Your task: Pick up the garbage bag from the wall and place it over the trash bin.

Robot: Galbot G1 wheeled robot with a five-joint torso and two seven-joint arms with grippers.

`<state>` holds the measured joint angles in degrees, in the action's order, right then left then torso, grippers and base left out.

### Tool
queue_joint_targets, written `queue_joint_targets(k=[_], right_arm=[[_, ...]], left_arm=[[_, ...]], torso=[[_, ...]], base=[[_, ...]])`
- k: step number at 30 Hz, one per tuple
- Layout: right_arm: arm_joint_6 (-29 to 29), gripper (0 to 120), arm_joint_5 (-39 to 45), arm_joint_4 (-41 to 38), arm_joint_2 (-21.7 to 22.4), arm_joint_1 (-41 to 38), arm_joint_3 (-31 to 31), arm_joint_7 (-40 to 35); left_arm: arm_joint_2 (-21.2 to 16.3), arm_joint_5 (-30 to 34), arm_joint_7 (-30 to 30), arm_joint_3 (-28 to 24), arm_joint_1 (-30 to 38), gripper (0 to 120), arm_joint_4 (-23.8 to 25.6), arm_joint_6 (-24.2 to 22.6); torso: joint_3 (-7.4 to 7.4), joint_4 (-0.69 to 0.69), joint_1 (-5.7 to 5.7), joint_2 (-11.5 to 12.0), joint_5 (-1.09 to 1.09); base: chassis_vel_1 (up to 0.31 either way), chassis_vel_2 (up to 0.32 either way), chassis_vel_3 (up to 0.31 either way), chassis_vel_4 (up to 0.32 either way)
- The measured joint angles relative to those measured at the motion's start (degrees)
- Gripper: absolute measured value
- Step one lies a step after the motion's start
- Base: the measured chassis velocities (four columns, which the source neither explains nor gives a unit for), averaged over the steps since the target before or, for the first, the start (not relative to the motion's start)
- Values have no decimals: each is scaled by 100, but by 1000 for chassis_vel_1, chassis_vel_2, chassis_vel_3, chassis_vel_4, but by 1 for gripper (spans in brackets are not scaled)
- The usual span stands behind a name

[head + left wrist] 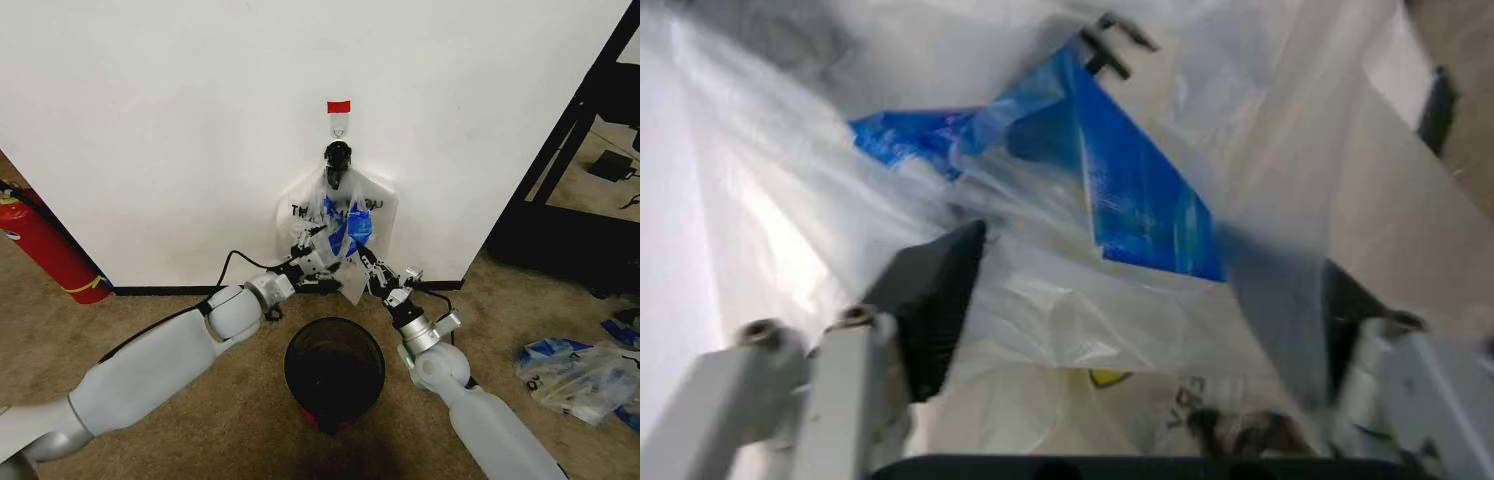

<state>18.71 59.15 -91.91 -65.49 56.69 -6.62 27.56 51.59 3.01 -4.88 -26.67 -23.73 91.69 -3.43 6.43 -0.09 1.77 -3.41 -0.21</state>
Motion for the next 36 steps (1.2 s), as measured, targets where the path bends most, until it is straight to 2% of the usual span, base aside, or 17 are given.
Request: queue_joint_targets(k=[2,3,8,10,14,15,19,26,28,29,30,34,36], right_arm=[[-3,0,-18,-10,10,5,-14,35],[-3,0,-18,-10,10,5,-14,35],[-5,0,-77,11,24,5,-46,93],[-5,0,-87,24,24,6,-62,106],[14,0,-191,148,42,34,-231,192],[14,0,-191,148,42,34,-231,192],[49,0,-96,322,116,94,-460,246],[47,0,275,346,157,238,-570,294],[48,0,304,329,143,263,-583,348],[47,0,308,294,121,279,-577,400],[47,0,308,294,121,279,-577,400],[31,0,300,216,76,289,-538,469],[25,0,287,208,61,290,-514,483]], left_arm=[[10,3,-116,-6,9,58,-12,-90],[10,3,-116,-6,9,58,-12,-90],[-31,106,-247,8,-15,36,108,-162],[-47,150,-261,19,-38,33,156,-166],[-155,294,-300,116,-200,15,433,-228],[-155,294,-300,116,-200,15,433,-228],[-240,316,-275,257,-401,0,601,-249],[-373,444,-147,419,-732,1,853,-86],[-451,522,90,451,-807,10,934,159],[-540,611,456,494,-869,16,1009,547],[-540,611,456,494,-869,16,1009,547],[-696,874,1629,657,-915,32,1028,1554],[-712,1074,1869,686,-916,41,1039,1755]], torso=[[0,0,0,0,0],[0,0,0,0,0],[0,0,0,0,0],[0,0,0,0,0],[0,0,-1,0,0],[0,0,-1,0,0],[0,0,-1,0,0],[0,0,-1,0,0],[0,0,-1,0,-1],[-1,0,-1,0,0],[-1,0,-1,0,0],[-1,1,-1,0,0],[0,1,-1,0,0]], base=[[0,0,0,0],[0,0,0,0],[0,0,0,0],[0,0,0,0],[0,0,0,0],[0,0,0,0],[0,0,0,0],[0,0,0,0],[0,0,0,0],[0,0,0,0],[0,0,0,0],[0,0,0,0],[0,0,0,0]])
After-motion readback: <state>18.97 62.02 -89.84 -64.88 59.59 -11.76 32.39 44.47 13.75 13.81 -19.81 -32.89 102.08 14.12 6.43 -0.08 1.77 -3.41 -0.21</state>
